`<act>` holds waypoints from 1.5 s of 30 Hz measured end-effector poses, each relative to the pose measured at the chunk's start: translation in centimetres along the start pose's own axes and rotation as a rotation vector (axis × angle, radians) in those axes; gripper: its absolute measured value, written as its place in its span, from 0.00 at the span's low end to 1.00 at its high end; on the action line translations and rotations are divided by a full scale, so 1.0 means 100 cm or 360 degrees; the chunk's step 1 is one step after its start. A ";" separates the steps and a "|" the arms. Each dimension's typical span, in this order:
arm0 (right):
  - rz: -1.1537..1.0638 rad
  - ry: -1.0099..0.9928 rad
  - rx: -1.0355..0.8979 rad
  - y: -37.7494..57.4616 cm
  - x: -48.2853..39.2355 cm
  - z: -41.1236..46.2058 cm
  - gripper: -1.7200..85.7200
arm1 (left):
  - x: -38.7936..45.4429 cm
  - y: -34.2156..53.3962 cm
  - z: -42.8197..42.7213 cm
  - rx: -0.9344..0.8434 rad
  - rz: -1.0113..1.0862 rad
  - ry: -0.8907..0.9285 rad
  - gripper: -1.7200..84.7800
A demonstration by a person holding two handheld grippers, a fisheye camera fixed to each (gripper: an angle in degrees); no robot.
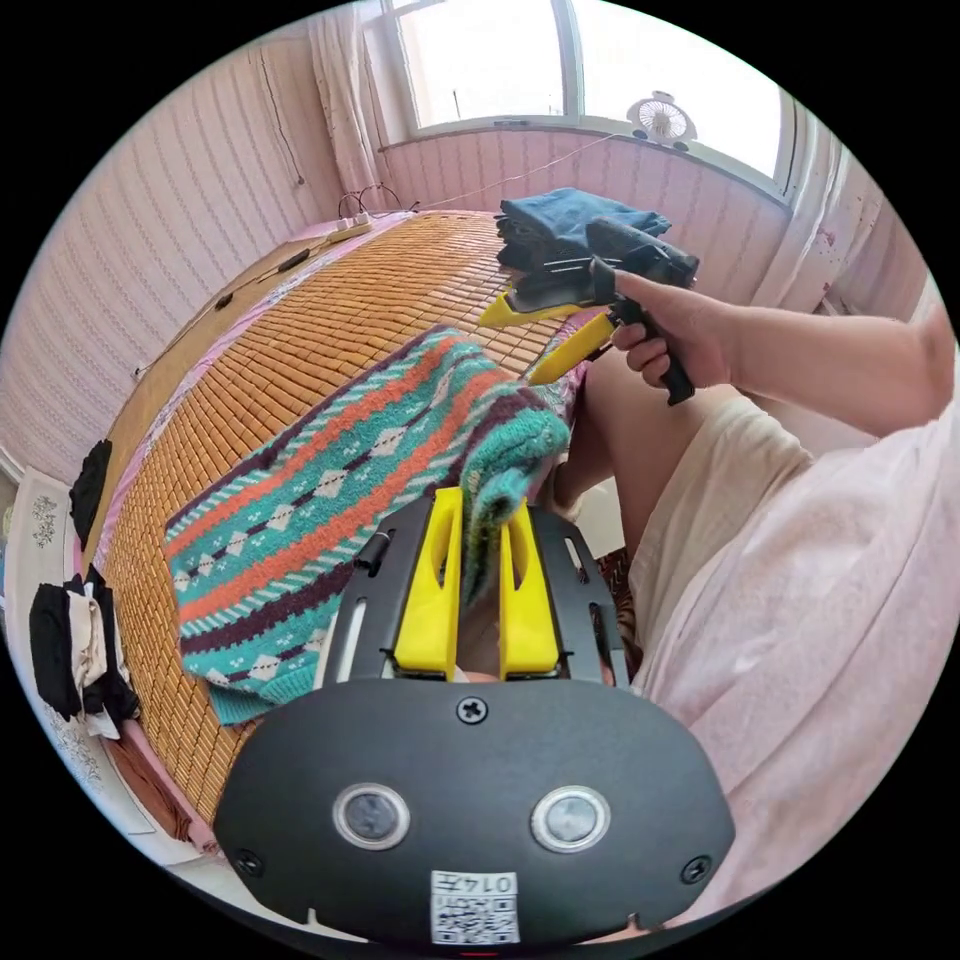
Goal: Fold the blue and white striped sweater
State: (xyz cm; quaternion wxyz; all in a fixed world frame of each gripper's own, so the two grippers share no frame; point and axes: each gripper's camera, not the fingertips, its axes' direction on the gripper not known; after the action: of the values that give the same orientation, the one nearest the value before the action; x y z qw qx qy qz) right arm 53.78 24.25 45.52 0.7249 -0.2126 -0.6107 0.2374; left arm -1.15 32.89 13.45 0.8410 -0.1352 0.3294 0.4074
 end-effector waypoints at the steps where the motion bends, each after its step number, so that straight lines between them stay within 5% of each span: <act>1: 0.0034 -0.0068 -0.0014 -0.004 0.004 0.008 0.33 | -0.002 0.003 -0.004 0.0006 -0.0015 0.0000 0.09; 10: -0.0042 -0.0551 0.0224 0.001 -0.022 -0.018 0.13 | -0.027 0.018 -0.046 0.0233 -0.0091 0.0118 0.09; 17: -0.0396 -0.0278 0.0563 0.018 -0.102 -0.116 0.11 | -0.028 -0.023 -0.052 0.0585 -0.0013 0.0595 0.09; 21: -0.0580 -0.0065 0.0489 0.011 -0.167 -0.108 0.12 | -0.048 -0.013 -0.049 0.0645 -0.0088 0.0662 0.09; 26: -0.0946 0.0129 0.0061 -0.033 -0.271 0.029 0.13 | -0.088 0.032 -0.047 0.0508 -0.0345 0.0456 0.10; 32: -0.0979 0.0444 -0.0611 -0.092 -0.306 0.242 0.09 | -0.144 0.098 -0.030 0.0183 -0.0803 0.0185 0.09; 36: -0.1115 0.0403 -0.0517 -0.085 -0.344 0.254 0.08 | -0.163 0.111 -0.049 0.0292 -0.0881 0.0187 0.08; 40: -0.1374 0.0751 -0.0356 -0.056 -0.379 0.252 0.03 | -0.168 0.092 -0.049 0.0369 -0.0800 0.0190 0.03; 45: -0.1402 0.0937 -0.0520 -0.075 -0.393 0.322 0.02 | -0.179 0.041 -0.001 0.0233 -0.0747 0.0144 0.01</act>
State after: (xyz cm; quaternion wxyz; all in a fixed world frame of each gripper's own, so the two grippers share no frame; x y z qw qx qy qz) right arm 17.12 -4.86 24.42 0.8533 -0.1041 -0.4425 -0.2555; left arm -12.48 24.78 25.47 0.9045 -0.1648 0.3550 0.1694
